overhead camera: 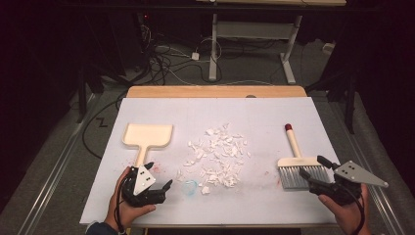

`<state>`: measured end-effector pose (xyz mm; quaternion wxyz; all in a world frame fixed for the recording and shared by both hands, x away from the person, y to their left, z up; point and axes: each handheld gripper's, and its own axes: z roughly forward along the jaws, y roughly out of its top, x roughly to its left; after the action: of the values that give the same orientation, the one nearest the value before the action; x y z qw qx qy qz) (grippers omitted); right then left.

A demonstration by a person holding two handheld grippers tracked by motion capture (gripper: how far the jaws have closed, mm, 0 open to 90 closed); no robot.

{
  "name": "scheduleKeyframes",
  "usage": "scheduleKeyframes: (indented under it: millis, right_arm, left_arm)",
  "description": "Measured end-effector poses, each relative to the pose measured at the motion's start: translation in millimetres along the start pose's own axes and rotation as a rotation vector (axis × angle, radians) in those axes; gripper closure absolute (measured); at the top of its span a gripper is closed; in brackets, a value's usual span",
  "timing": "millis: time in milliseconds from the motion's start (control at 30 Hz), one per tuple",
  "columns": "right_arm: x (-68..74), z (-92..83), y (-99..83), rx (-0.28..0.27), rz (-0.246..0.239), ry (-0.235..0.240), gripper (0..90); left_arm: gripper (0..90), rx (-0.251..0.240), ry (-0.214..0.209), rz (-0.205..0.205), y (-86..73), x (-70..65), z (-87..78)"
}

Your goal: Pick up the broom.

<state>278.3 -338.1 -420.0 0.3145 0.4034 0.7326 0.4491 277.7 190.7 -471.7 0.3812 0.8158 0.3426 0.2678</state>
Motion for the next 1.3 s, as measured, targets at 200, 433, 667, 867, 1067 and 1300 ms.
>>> scheduleKeyframes:
  millis: [200,433,667,867,1067,1300]
  right_arm:
    - [9.6,2.5,-3.6,0.028,-0.072,-0.038,24.0]
    - [12.4,0.3,-1.0,0.02,-0.096,-0.069,22.7]
    - [-4.9,16.9,12.2,0.047,-0.045,-0.095,23.4]
    - [-35.1,55.0,28.1,0.184,0.036,-0.128,30.8]
    - [-50.5,107.3,29.7,0.425,0.115,-0.118,36.9]
    - [-55.3,135.9,15.3,0.568,0.134,-0.086,64.2]
  left_arm:
    - [16.5,0.018,-0.019,0.054,2.7,-7.4,6.1]
    - [16.6,0.018,-0.028,0.058,1.6,-6.2,6.6]
    - [16.5,0.031,-0.047,0.054,1.9,-9.7,7.2]
    - [16.6,0.042,-0.062,0.076,2.7,-11.9,8.9]
    - [16.5,0.036,-0.073,0.092,4.7,-12.8,11.0]
    - [17.1,0.056,-0.086,0.125,2.0,-16.3,9.6]
